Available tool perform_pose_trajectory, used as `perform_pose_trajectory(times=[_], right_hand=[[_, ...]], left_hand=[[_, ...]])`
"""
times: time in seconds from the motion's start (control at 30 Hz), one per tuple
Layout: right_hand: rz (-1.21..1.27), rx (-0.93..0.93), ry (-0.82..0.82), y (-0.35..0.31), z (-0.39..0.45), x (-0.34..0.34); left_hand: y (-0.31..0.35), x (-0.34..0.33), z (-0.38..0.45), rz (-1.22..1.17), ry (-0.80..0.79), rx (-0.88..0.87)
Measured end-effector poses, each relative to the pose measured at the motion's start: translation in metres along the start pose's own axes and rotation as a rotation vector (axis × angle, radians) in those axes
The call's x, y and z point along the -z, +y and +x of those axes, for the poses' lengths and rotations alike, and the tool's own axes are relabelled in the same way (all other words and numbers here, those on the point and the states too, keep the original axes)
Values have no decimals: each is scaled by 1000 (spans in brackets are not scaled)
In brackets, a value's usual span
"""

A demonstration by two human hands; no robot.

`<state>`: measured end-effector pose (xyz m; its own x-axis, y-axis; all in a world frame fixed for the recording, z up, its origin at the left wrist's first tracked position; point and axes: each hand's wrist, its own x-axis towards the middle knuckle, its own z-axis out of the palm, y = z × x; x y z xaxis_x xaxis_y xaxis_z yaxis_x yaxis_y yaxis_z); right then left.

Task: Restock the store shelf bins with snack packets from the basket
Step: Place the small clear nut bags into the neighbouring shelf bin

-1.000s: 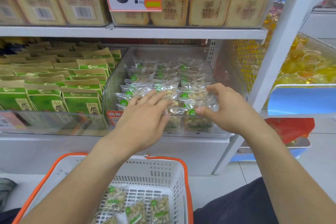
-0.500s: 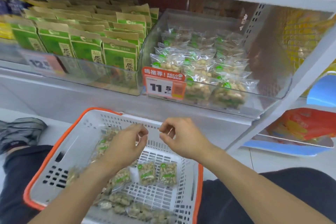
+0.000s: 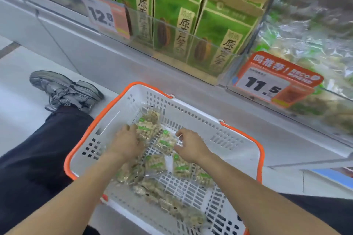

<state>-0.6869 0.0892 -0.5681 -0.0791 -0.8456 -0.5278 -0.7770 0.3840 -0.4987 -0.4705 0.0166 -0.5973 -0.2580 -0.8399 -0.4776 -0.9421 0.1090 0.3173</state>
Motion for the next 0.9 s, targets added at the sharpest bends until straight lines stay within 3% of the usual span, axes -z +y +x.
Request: perform_pose_trajectory(times=[0.17, 0.47, 0.53, 0.63, 0.8, 0.9], right_hand=[[29, 78, 146, -28, 59, -16], [248, 60, 203, -42, 118, -61], [257, 53, 179, -40, 117, -67], [308, 61, 136, -35, 102, -71], [266, 196, 144, -10, 59, -48], [152, 318, 133, 3, 26, -15]], left_hand=[[-3, -5, 36, -244, -21, 149], [-8, -11, 61, -472, 64, 243], [-6, -13, 58, -608, -30, 341], [-14, -23, 55, -999, -197, 512], [1, -10, 26, -1305, -287, 474], [28, 21, -4, -1483, -501, 253]])
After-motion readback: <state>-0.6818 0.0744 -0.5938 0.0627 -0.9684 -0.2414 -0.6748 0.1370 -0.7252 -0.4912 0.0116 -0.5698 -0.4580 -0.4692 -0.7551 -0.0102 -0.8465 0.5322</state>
